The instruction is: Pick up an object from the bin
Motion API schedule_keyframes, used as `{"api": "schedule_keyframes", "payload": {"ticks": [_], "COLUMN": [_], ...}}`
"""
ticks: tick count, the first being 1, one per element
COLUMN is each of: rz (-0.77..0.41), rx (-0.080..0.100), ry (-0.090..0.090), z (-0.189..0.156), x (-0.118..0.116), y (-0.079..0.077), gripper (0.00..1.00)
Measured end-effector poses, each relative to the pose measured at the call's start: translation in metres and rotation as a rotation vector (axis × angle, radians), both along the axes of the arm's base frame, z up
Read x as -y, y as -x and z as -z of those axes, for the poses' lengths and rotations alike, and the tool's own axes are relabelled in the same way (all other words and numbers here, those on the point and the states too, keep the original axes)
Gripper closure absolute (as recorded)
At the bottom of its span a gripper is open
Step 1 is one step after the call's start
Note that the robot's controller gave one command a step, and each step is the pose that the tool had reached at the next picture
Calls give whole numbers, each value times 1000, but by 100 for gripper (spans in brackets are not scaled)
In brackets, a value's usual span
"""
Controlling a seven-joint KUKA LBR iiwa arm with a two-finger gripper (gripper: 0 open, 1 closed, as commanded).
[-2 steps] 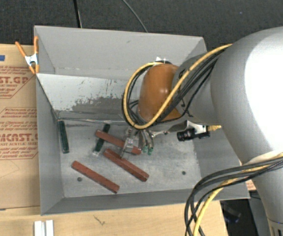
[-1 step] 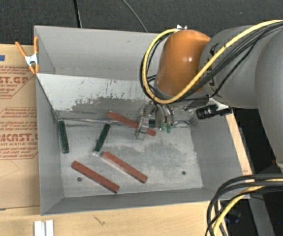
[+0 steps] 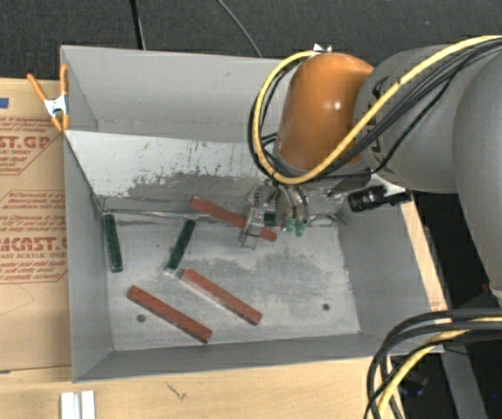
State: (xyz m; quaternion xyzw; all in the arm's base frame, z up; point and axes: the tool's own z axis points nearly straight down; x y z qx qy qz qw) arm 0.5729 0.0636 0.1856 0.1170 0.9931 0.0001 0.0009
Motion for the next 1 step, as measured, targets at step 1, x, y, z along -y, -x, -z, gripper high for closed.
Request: {"api": "schedule_keyframes", "payload": {"ticks": [1], "rz": [28], "rx": [0], "ry": [0], "z": [-83], "x": [16], "y": [32], "gripper": [100]}}
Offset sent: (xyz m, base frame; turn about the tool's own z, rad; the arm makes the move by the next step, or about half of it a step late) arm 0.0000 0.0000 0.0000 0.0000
